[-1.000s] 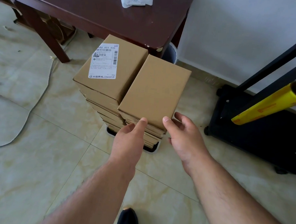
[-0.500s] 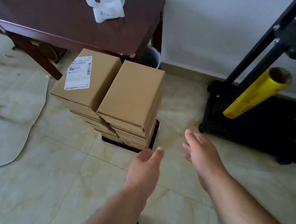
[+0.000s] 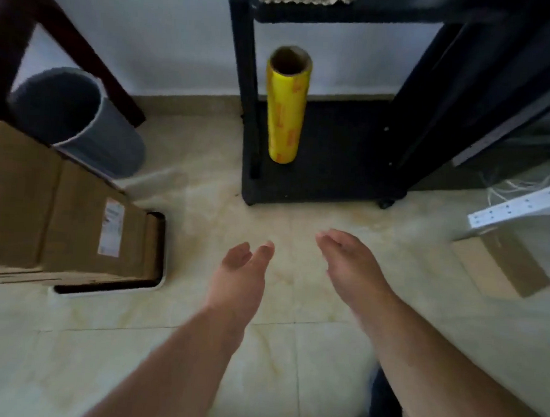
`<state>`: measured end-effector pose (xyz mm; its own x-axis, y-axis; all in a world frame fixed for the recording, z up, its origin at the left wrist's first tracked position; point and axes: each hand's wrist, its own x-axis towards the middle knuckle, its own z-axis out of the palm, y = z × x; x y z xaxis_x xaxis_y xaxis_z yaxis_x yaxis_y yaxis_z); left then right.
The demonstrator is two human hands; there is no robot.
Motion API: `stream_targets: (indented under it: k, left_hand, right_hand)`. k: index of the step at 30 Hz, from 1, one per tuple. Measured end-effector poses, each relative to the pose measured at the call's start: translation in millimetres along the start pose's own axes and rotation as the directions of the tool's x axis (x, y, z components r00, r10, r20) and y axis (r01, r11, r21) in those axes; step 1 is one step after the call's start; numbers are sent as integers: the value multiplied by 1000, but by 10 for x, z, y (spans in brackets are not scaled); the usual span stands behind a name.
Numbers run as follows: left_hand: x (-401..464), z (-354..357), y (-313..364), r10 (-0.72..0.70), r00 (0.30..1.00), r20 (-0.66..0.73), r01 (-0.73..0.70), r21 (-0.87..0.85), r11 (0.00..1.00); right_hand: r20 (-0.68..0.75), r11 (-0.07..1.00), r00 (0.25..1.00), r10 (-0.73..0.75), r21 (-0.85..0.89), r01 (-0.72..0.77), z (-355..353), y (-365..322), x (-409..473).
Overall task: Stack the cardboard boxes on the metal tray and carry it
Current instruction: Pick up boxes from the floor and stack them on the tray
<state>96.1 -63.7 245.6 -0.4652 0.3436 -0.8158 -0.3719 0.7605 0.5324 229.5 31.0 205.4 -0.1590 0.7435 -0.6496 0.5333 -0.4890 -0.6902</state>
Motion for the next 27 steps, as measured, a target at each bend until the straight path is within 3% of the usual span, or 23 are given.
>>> stream_targets:
  k: [10,18,27]
  left_hand:
    - [70,2009,-153,-2,987,160,-33,212,977]
    - [365,3385,-502,-4,964,266,-74,284,956]
    - [962,4857,-717,166,912,375,-329,427,842]
  right_hand:
    - [-189,982,965,180,96,-164,-1938,1043,421]
    - [-279,974,934,222,18,-226,-2943,1890,1020]
    - [-381,941,861,336,95,-325,-3705,2850,1796]
